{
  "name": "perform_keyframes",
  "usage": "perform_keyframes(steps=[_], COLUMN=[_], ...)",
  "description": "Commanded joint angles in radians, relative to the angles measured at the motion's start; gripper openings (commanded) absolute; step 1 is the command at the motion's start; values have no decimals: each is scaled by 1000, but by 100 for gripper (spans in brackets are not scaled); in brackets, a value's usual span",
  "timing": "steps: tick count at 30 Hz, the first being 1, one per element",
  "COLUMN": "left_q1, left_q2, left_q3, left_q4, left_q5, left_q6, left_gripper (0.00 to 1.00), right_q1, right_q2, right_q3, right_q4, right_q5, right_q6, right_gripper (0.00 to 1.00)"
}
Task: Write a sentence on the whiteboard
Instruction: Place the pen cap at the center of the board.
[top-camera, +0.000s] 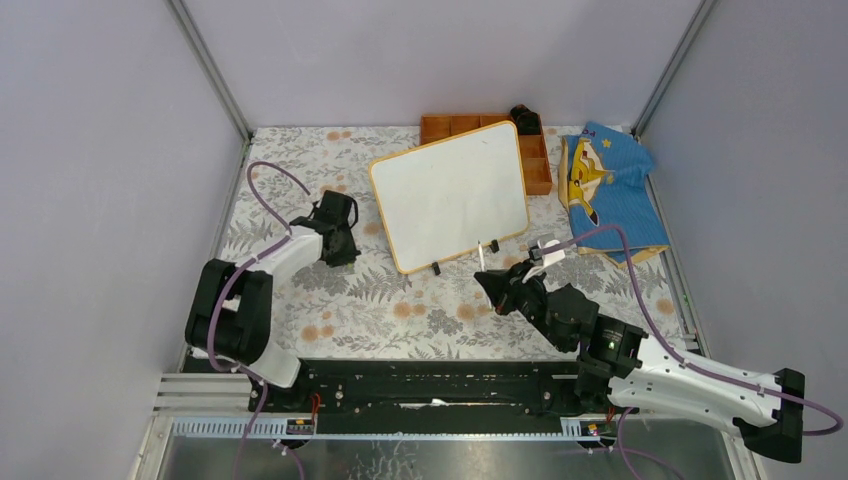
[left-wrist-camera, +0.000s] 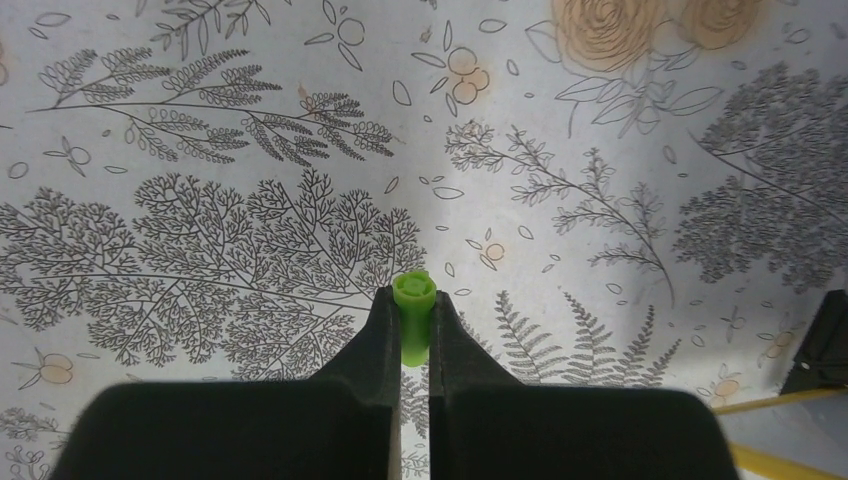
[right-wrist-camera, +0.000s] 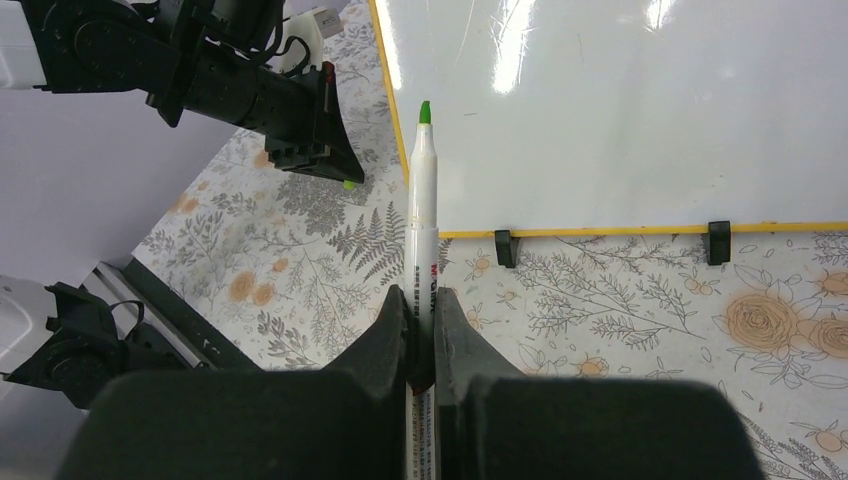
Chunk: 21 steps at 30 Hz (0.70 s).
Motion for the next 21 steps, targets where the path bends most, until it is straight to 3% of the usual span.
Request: perform_keyframes(steps=[1,21], left_q1=[8,22], left_q2=[45,96], left_q3=[-12,-10], left_q4=[46,52], left_q5=[23,27], left_q6=[3,-15], left_gripper=[3,19], right_q1=[-4,-4], right_q2=[22,72], right_q3=[12,35], right_q4=[47,55], right_q5=[23,25], right_q6=[-22,-45], right_gripper=[0,0])
